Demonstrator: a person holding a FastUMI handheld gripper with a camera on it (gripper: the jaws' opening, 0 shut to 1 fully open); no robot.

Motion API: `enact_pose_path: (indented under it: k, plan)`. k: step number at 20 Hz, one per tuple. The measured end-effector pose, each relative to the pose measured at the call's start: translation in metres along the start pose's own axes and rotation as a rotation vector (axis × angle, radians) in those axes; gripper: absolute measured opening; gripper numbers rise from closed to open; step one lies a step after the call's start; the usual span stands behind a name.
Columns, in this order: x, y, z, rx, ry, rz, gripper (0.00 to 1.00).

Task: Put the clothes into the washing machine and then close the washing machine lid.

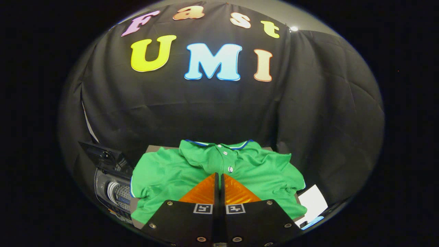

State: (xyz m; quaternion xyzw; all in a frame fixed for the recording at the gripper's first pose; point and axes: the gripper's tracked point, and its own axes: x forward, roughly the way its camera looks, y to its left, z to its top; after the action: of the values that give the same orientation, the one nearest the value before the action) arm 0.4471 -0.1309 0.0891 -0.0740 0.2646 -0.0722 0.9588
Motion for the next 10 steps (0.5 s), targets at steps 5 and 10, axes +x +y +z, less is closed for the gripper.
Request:
enact_pose_path:
  k: [5, 10]
  plan:
    - [-0.028, 0.025, 0.036, 0.012, -0.067, 0.055, 0.00]
    - [-0.058, 0.042, 0.061, -0.012, -0.110, 0.061, 0.00]
